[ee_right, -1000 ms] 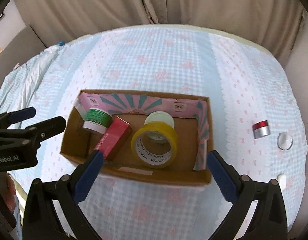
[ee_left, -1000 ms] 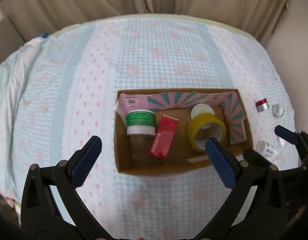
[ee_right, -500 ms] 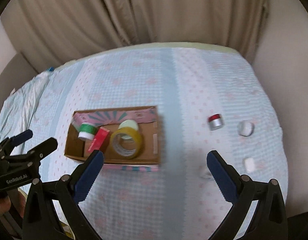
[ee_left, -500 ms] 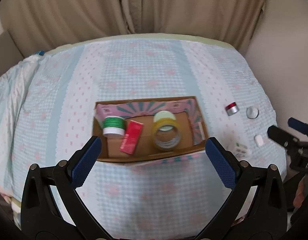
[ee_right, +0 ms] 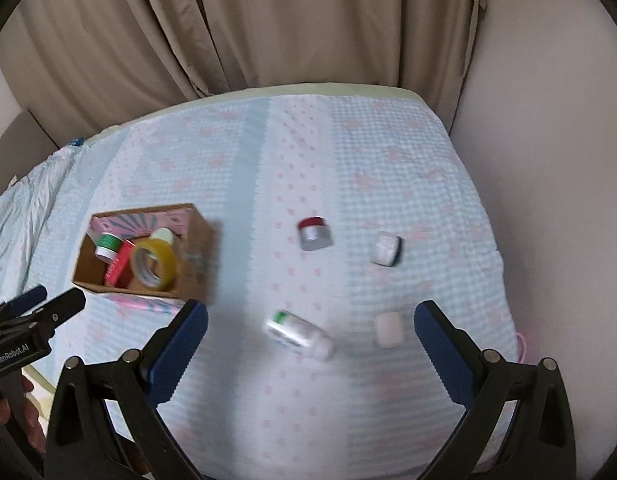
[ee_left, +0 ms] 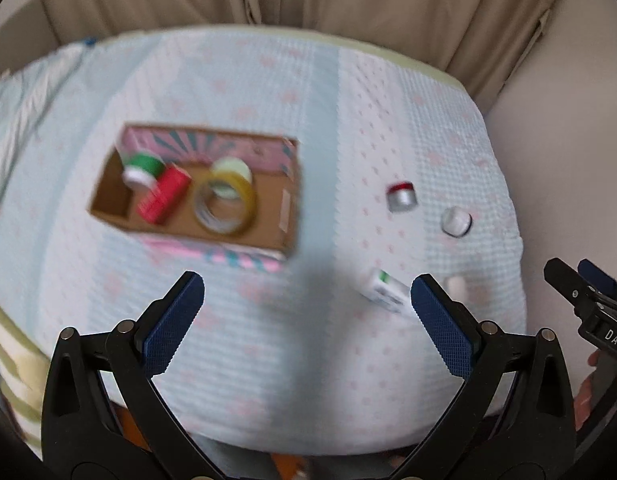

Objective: Organize rigid objects
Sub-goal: 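Grasp the white green-labelled tube with left tool while right tool grasps white case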

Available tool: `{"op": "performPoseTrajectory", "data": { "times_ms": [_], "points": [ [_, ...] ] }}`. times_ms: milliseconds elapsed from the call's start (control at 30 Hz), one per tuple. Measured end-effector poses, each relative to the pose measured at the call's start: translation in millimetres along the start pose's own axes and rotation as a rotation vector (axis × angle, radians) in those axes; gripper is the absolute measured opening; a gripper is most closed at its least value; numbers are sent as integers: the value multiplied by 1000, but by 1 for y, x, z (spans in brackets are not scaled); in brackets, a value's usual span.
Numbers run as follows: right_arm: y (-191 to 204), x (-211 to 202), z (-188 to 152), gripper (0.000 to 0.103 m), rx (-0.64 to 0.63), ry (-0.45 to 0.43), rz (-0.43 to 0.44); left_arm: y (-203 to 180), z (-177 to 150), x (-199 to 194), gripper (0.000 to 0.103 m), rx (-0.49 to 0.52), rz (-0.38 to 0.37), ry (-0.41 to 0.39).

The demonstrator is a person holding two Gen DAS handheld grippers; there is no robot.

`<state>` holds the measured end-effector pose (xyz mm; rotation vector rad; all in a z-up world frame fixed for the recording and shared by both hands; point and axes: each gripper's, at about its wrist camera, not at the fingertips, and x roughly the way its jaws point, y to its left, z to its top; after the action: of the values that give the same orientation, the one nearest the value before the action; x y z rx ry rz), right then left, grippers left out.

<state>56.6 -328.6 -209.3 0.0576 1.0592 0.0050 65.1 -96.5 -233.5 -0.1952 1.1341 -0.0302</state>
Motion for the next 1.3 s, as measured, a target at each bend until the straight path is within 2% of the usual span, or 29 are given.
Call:
{"op": "performPoseTrajectory", "data": {
  "times_ms": [133, 367, 533, 700, 1067, 1167, 1233, 1300],
  "points": [
    [-32, 11, -3, 103, 0, 18, 1, -29, -16, 23, 103, -46, -3, 51],
    [-70, 56, -15, 103, 21, 78, -9, -64, -41, 96, 103, -146, -26, 195],
    [-90, 96, -28, 102, 61, 158, 3, -77, -42, 142, 103, -208, -36, 265],
    [-103, 137, -37, 102, 48, 232, -1, -85, -36, 187, 103, -235, -27, 309],
    [-117, 232, -67, 86, 60, 433, 19, -89, -48, 282, 100, -361, 24, 476],
    [-119, 250, -70, 82, 60, 470, 24, -90, -52, 296, 98, -391, 36, 497],
    [-119, 261, -71, 73, 55, 494, 27, -91, -54, 304, 93, -402, 45, 510],
    [-117, 270, -72, 72, 44, 522, 22, -93, -55, 311, 93, -410, 58, 518]
  ]
}}
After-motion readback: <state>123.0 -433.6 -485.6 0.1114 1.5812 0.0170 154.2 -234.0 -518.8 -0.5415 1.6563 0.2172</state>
